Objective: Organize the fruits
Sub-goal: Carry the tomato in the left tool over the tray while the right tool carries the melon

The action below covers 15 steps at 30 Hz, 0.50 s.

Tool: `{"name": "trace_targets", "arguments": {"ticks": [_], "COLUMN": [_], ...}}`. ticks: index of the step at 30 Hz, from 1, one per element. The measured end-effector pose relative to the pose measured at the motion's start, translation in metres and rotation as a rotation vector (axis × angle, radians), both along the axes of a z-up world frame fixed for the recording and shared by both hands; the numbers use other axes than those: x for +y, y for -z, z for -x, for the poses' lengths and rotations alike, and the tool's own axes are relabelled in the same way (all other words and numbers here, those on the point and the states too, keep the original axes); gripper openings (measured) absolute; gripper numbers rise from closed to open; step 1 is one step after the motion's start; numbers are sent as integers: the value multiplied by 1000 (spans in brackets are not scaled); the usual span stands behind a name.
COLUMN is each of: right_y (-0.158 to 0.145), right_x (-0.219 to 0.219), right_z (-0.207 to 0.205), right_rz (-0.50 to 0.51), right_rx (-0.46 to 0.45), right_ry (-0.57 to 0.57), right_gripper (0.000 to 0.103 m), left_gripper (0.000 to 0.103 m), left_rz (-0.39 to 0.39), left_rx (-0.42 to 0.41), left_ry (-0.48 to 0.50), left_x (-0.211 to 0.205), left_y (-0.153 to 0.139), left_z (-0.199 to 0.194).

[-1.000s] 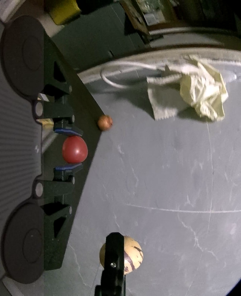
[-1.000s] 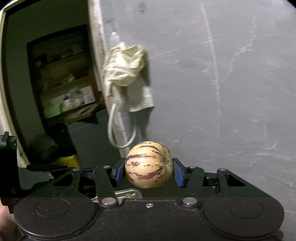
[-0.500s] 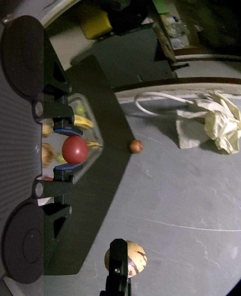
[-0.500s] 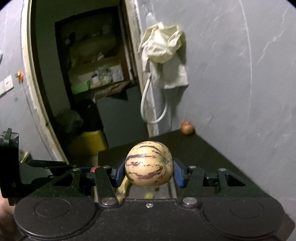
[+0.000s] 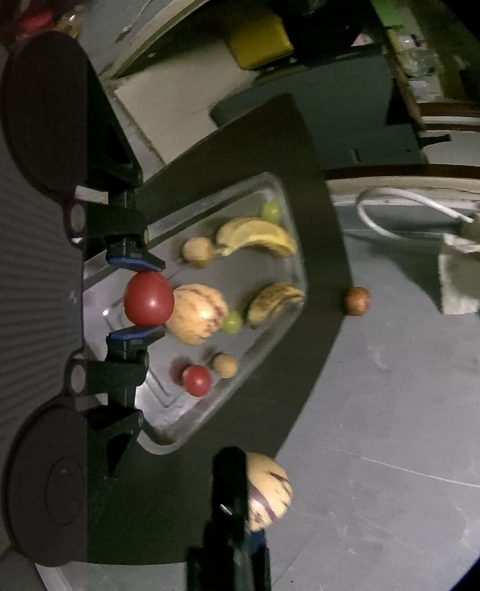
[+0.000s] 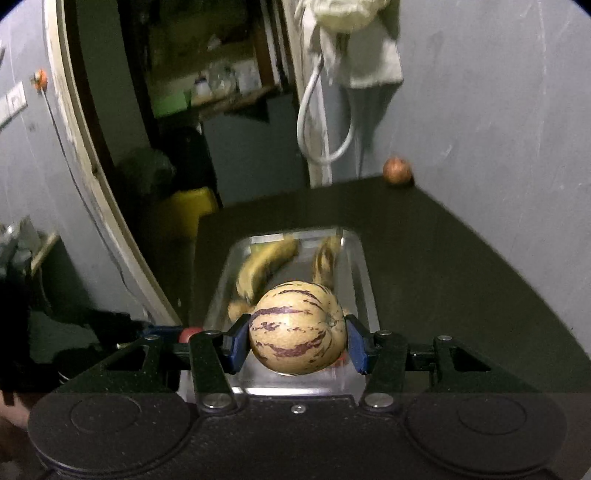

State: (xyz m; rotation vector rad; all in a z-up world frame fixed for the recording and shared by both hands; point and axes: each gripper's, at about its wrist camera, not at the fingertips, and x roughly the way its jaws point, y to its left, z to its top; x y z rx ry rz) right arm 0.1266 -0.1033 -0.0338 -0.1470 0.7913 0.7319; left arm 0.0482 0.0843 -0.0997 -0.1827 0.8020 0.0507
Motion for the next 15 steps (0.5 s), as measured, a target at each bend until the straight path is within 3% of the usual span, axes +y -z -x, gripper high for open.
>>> {"name": "trace_targets", "arguments": {"ticks": [15], "right_y": [71], "right_x": [23], "right_z": [-26], "right_rz": [134], "right_rx": [72], "right_ry": [-59], "right_gripper": [54], "left_gripper": [33], "left_rz": [31], "left_rx": [63], "left_ry": [-21], "left_x": [0], "left_y": [32], "left_z": [-21]}}
